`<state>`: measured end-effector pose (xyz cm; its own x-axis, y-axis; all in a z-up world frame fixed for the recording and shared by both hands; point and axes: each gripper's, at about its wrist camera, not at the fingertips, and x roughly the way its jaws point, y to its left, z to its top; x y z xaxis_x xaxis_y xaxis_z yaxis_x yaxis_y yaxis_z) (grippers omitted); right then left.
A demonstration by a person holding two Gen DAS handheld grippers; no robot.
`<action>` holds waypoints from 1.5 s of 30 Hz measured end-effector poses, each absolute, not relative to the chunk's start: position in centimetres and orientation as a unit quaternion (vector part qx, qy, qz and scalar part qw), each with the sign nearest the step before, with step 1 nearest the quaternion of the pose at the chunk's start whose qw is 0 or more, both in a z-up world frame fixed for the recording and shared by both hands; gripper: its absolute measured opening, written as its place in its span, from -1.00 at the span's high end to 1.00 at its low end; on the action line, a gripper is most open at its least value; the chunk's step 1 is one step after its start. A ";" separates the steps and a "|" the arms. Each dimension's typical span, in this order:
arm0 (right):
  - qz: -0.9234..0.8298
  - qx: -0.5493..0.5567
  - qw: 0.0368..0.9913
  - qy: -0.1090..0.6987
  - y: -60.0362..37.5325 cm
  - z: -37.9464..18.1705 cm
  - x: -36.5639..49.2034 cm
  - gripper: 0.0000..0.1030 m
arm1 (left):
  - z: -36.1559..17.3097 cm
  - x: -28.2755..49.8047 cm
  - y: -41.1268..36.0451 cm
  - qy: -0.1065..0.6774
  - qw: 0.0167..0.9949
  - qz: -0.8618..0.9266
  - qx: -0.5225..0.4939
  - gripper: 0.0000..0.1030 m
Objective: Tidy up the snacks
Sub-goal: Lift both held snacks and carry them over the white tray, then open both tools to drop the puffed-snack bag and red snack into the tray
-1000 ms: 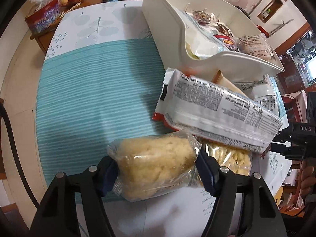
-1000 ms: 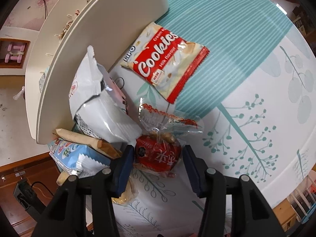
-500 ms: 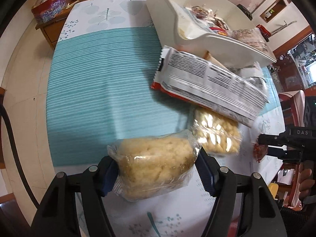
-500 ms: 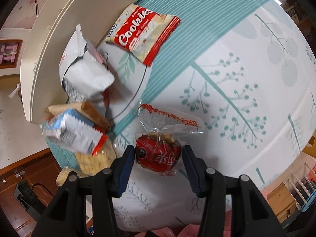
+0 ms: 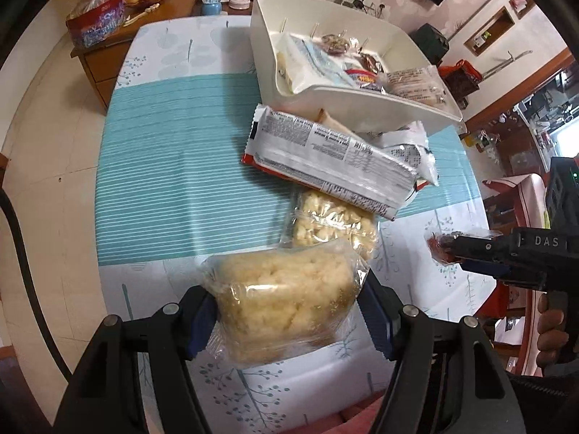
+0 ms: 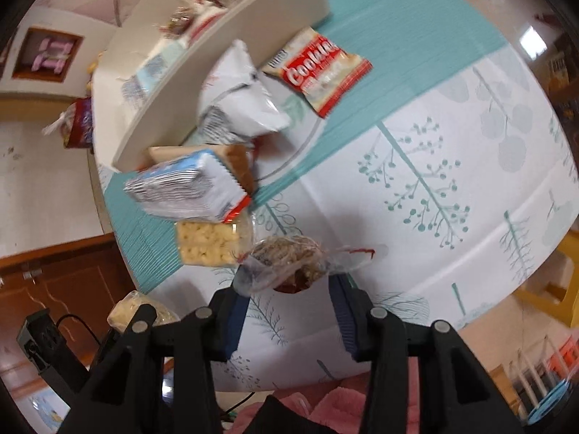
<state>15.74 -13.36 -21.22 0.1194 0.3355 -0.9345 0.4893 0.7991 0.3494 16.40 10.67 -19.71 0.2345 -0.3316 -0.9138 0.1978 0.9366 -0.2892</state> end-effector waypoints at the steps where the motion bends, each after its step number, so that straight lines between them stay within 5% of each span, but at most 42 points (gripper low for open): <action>1: -0.052 0.309 0.684 0.659 -13.5 -21.0 16.0 0.15 | -19.3 16.3 10.8 0.594 0.784 -0.168 -0.059 -0.33; 25: 0.025 0.138 0.838 0.527 -16.7 -11.0 17.5 0.15 | -9.7 21.6 6.1 0.524 0.840 -0.131 -0.050 -0.33; 45: 0.104 0.042 0.906 0.408 -19.3 -10.6 23.9 0.15 | -9.9 30.6 1.9 0.487 0.861 -0.111 -0.099 -0.33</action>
